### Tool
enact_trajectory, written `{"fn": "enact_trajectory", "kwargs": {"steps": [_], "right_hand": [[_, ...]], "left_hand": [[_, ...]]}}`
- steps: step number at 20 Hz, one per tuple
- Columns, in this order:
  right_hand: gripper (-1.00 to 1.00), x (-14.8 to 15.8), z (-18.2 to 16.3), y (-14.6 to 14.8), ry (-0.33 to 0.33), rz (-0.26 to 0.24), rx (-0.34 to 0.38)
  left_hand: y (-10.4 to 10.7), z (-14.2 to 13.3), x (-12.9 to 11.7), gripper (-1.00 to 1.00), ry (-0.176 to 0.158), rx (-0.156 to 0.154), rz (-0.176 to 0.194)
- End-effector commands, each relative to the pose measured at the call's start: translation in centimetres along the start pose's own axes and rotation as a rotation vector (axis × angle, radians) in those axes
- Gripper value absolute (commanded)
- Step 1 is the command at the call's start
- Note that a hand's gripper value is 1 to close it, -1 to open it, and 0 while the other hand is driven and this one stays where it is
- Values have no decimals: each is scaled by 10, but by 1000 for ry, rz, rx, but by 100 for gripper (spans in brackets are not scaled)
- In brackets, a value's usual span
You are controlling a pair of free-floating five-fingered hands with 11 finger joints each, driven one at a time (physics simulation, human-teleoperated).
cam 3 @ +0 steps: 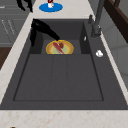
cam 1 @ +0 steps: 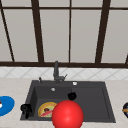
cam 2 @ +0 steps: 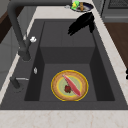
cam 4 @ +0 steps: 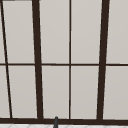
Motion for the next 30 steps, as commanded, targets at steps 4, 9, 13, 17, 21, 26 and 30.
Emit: {"fn": "enact_trajectory", "kwargs": {"steps": [4, 9, 13, 17, 21, 26, 30], "right_hand": [[-100, 55, -18, -1, -2, -3, -2], [-100, 95, -33, 5, -18, -17, -3], [-100, 115, -47, 24, -82, -18, -40], [-100, 132, -64, 38, -151, -22, -69], [-100, 144, -71, 49, -249, -26, -69], [-100, 153, -94, 57, -296, -32, -44], [-100, 160, -119, 75, -307, -51, 5]], "left_hand": [[0, 0, 0, 0, 0, 0, 0], [0, 0, 0, 0, 0, 0, 0], [0, 0, 0, 0, 0, 0, 0], [0, 0, 0, 0, 0, 0, 0], [0, 0, 0, 0, 0, 0, 0], [0, 0, 0, 0, 0, 0, 0], [0, 0, 0, 0, 0, 0, 0]]}}
